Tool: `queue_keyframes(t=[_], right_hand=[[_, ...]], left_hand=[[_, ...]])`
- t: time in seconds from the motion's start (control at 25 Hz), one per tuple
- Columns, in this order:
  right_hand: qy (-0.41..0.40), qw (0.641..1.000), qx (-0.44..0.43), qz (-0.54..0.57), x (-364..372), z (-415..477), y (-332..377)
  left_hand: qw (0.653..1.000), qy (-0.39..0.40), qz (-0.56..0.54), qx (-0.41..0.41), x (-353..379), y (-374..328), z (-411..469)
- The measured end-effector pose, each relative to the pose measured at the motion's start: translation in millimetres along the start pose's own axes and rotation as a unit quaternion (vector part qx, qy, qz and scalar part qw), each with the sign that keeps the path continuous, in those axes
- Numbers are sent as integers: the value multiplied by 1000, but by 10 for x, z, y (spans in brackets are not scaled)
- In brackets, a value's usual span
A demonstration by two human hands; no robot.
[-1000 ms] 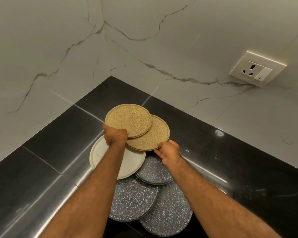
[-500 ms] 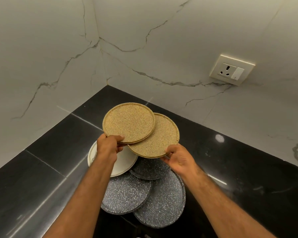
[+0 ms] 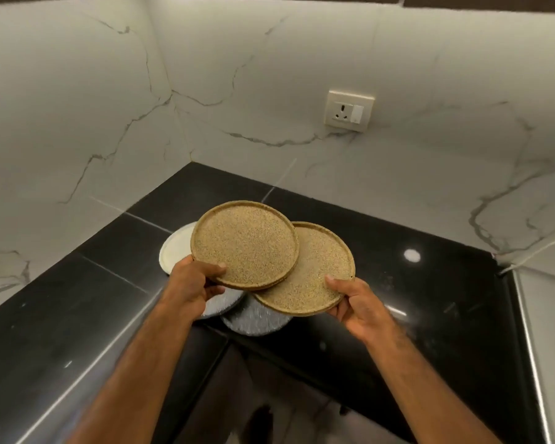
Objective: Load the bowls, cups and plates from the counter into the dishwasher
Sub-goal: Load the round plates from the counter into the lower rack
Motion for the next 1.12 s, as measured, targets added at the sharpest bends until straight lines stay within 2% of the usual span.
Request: queue_keyframes(t=[0.32,0.84,1.12], right_hand=[[-12,998,-53,37,-653,-1609,-398],[-40,994,-104,18,-600,-3664,-1435],[-96,988,-119,5,-737,-4848,-1715]], left_hand=[[998,41,-19,-33,259,931,-1553],[989,145,6,12,-195,1777,-3155],[979,205,-19,-2,-225,2240,-3972]])
Point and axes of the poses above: each hand's wrist, its own z-axis towards the middle knuckle, its own x-axis out of the palm, y = z × x, the point moved 10 cm from there along z, towards the middle knuckle, and after that the axes turned 8 degrees about y, right-handed, at the moved point
